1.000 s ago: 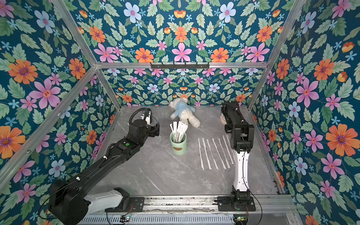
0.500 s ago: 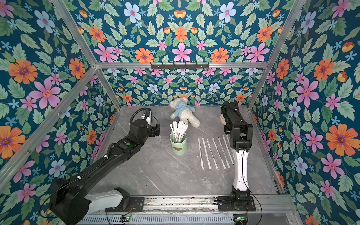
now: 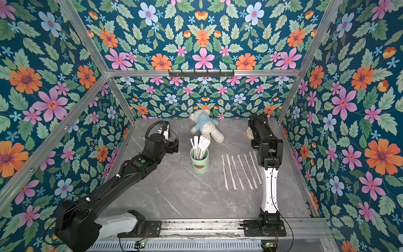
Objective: Take the straws out of the storage container
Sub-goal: Place the straw at the center of the board.
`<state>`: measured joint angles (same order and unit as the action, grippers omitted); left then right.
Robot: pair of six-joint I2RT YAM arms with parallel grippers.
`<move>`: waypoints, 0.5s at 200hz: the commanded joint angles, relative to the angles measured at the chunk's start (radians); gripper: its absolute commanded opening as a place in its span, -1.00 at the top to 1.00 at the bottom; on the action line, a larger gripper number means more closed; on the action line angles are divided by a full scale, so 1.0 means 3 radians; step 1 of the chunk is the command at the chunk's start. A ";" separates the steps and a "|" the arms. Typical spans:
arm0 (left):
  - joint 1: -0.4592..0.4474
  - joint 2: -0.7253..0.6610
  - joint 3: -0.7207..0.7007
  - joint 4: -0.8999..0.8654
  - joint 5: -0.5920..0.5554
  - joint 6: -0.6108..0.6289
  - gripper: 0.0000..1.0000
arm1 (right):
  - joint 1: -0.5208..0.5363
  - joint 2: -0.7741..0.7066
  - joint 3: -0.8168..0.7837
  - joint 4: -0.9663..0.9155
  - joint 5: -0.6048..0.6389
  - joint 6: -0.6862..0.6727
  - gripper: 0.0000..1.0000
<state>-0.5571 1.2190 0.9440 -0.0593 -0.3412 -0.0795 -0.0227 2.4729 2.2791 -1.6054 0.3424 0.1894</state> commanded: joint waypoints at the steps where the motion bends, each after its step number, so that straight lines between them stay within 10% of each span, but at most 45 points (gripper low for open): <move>1: 0.0000 -0.0018 0.0026 0.0034 -0.0018 0.0020 -0.93 | -0.0001 -0.0057 -0.0009 -0.0253 -0.0016 0.0008 0.71; 100: -0.0004 -0.0038 0.0029 0.0034 0.0017 -0.0005 -0.93 | 0.0384 -0.1325 -0.1057 0.0967 -0.1058 0.0068 0.67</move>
<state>-0.5571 1.2129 0.9440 -0.0612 -0.3405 -0.0795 0.0296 2.2086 2.0640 -1.4776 0.1852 0.2001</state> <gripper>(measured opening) 0.963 0.159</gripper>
